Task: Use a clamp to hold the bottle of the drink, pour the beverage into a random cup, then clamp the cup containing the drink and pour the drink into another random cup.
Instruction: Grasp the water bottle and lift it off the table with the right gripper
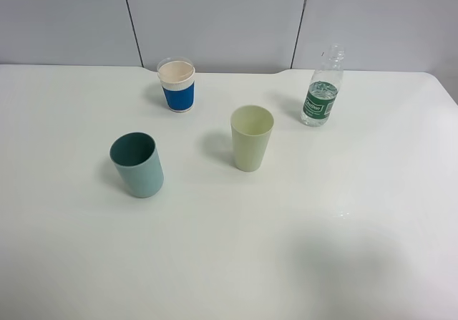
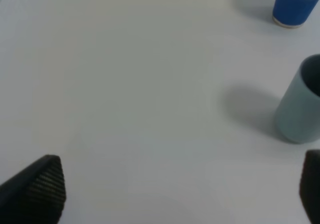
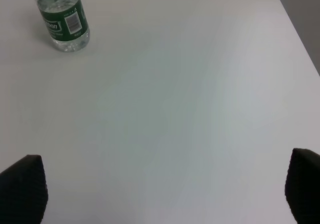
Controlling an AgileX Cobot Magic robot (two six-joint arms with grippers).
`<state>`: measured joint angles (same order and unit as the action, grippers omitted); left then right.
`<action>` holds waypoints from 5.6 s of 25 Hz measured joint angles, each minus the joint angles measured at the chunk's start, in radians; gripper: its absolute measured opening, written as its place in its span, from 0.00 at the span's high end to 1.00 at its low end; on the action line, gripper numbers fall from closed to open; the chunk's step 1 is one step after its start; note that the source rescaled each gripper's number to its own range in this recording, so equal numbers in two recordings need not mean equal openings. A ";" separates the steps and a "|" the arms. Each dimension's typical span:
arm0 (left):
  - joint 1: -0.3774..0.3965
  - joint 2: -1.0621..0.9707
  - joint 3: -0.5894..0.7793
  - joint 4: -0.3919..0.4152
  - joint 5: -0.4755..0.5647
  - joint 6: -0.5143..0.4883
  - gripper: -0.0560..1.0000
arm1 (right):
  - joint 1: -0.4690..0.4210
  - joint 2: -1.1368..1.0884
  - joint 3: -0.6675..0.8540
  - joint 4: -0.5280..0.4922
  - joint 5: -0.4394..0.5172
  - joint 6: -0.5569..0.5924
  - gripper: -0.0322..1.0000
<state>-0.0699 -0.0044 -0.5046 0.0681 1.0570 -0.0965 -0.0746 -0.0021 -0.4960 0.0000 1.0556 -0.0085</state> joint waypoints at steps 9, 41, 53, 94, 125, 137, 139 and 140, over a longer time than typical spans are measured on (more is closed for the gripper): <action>0.000 0.000 0.000 0.000 0.000 0.000 0.16 | 0.000 0.000 0.000 0.000 0.000 0.000 0.11; 0.000 0.000 0.000 0.000 0.000 0.000 0.16 | 0.000 0.000 0.000 0.000 0.000 0.000 0.11; 0.000 0.000 0.000 0.000 0.000 0.000 0.16 | 0.000 0.000 0.000 0.000 0.000 0.000 0.11; 0.000 0.000 0.000 0.000 0.000 0.000 0.16 | 0.000 0.126 -0.087 0.007 -0.158 0.000 0.11; 0.000 0.000 0.000 0.000 0.000 0.000 0.16 | 0.000 1.224 -0.104 0.000 -0.929 0.000 0.11; 0.000 0.000 0.000 0.000 0.000 0.000 0.16 | 0.000 1.469 -0.104 -0.339 -1.190 0.100 0.11; 0.000 0.000 0.000 0.000 0.000 0.000 0.16 | 0.000 1.506 -0.104 -0.398 -1.226 0.159 0.11; 0.000 0.000 0.000 0.000 0.000 0.000 0.16 | 0.000 1.526 -0.104 -0.430 -1.249 0.188 0.11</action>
<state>-0.0699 -0.0044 -0.5046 0.0681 1.0570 -0.0965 -0.0746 1.5242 -0.6004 -0.4301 -0.1933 0.1795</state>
